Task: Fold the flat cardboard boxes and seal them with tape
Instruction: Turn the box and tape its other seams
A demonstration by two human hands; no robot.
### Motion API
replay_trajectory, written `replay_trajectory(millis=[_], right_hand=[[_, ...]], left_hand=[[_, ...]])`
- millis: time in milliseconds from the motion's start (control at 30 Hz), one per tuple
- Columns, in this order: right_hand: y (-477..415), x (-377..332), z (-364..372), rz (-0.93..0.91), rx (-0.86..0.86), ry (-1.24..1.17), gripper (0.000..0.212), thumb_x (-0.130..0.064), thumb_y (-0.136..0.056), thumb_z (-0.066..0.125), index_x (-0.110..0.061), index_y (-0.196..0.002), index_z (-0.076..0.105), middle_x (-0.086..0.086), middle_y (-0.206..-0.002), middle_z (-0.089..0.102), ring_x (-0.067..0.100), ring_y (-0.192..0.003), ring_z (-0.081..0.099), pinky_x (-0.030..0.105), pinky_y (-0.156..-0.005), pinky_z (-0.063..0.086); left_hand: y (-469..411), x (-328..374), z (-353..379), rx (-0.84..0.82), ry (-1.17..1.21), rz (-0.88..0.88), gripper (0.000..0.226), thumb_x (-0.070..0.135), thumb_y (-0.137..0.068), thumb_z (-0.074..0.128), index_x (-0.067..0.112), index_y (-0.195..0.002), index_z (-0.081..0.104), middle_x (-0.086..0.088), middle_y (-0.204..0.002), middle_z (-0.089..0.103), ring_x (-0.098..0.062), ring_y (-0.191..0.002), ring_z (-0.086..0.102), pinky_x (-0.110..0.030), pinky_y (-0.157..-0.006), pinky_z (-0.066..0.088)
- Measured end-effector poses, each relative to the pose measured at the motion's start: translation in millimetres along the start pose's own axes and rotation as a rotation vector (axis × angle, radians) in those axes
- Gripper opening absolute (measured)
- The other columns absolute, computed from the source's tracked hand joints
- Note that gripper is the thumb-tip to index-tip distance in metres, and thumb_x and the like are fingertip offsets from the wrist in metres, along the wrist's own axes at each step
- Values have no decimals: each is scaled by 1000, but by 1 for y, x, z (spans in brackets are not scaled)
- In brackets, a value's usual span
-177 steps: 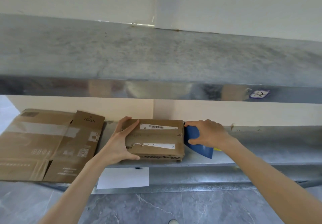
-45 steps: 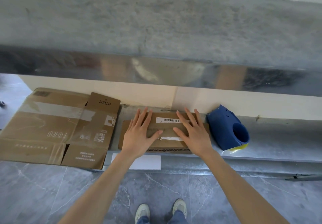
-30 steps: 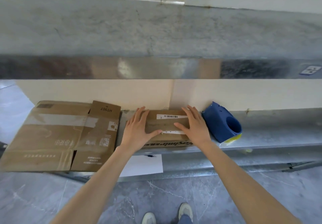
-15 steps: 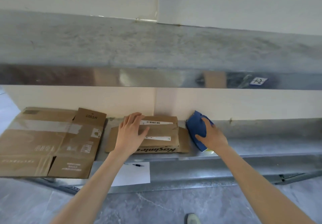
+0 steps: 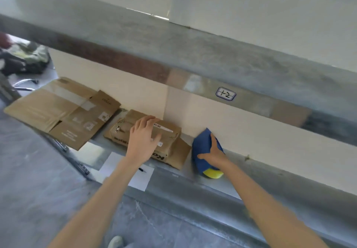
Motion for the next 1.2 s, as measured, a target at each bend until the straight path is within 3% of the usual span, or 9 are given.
replay_trajectory(millis=[100,333,433,600,733,833,933,1100,1200], right_hand=[[-9,6,-4,-28,-39,-87,108,-18,-86,72,-31,-158,-8,3,-164,16,30,-143,31,27,-93,33],[-16,6,-13,-110,-79,-55,111,-7,-78,80,-19,-159,5,0,-165,13,23,-150,19,38,-120,24],[-6,-2,-17,-186,-104,1,104,0,-77,78,-18,-157,15,-1,-162,23,20,-148,25,33,-117,27],[31,-29,-31,-307,-147,183,98,-17,-73,74,-56,-144,20,-17,-140,44,23,-117,54,48,-97,50],[61,-51,-42,-424,-107,218,82,-47,-80,75,-62,-140,21,-22,-135,49,17,-112,60,46,-93,52],[80,-62,-46,-533,-141,230,79,-44,-83,75,-68,-137,23,-30,-138,46,15,-115,59,44,-95,50],[89,-72,-49,-612,-158,299,83,-41,-75,75,-71,-134,26,-42,-132,42,12,-112,58,40,-94,50],[88,-74,-41,-683,-218,432,84,-41,-74,73,-75,-132,21,-24,-129,50,14,-100,59,30,-85,49],[87,-72,-37,-725,-266,484,85,-42,-77,72,-74,-134,18,-18,-131,50,17,-100,59,31,-86,50]], left_hand=[[16,3,-7,18,-7,-51,39,25,-95,61,16,-132,57,-2,-140,51,-26,-133,42,-44,-104,35],[43,-2,-13,-24,-21,-64,35,25,-98,57,20,-133,56,2,-141,48,-19,-134,39,-36,-109,31],[44,0,-10,-54,-7,-43,34,24,-98,57,20,-132,56,4,-141,49,-17,-133,40,-34,-108,32],[37,9,-8,-101,139,10,33,20,-98,58,20,-131,59,6,-132,56,-15,-123,51,-30,-103,38],[29,16,-9,-133,296,5,33,19,-98,60,20,-131,60,7,-127,61,-10,-118,55,-18,-95,38],[26,26,-5,-199,400,3,34,17,-99,58,18,-133,60,5,-130,62,-10,-120,55,-23,-99,43],[27,37,-1,-270,506,-9,39,12,-100,54,19,-139,54,7,-133,59,-6,-123,52,-13,-95,40],[36,46,2,-303,685,-42,41,-7,-99,46,9,-134,58,-1,-130,64,-11,-124,57,-24,-103,44],[44,49,1,-257,718,-69,45,-18,-91,44,6,-123,65,-3,-118,70,-8,-108,65,-22,-92,49]])
Point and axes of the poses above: each hand's wrist, its own y-axis away from the middle knuckle, its own z-axis out of the palm, x = y × z, the point moved 6 cm from there along -y, towards the middle knuckle
